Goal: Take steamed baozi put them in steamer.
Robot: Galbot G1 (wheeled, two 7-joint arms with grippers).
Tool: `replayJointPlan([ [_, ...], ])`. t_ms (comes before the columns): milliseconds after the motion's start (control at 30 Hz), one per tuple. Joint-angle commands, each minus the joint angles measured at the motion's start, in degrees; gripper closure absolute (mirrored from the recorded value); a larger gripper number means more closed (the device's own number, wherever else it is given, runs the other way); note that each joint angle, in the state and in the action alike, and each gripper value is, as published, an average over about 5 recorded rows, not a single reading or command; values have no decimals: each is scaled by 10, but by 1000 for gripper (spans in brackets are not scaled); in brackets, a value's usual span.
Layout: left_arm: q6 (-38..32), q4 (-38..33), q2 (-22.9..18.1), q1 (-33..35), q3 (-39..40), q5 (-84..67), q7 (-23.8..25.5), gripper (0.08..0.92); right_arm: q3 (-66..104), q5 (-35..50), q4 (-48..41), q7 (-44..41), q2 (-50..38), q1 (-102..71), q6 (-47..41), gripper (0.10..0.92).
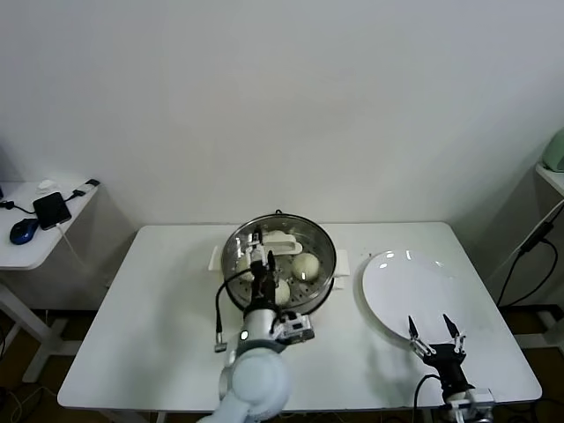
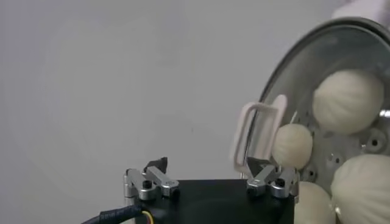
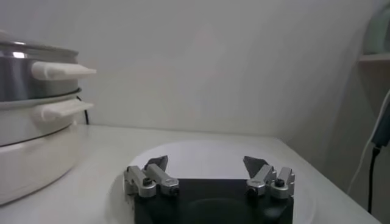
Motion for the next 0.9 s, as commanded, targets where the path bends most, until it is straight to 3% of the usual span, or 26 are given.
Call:
replayJointPlan([
  [33, -128, -90, 18, 46, -49, -229, -74, 187, 2, 19, 10, -11, 2, 2, 21, 203],
  [233, -263, -121, 23, 87, -221, -608, -197, 177, 2, 22, 8, -11, 5, 8, 32, 203],
  [367, -323, -121, 36, 127, -368, -825, -195, 177, 2, 23, -4, -10, 6, 13, 36, 203],
  [467, -363, -80, 62, 166, -444, -935, -185, 177, -1, 24, -12, -9, 7, 18, 40, 203],
  [633, -438, 10, 101, 227, -451, -1010, -174, 177, -5, 26, -18, -10, 9, 25, 41, 203],
  [900, -506, 113, 90, 244, -401, -971, -147, 177, -10, 27, -19, -11, 7, 28, 39, 203],
])
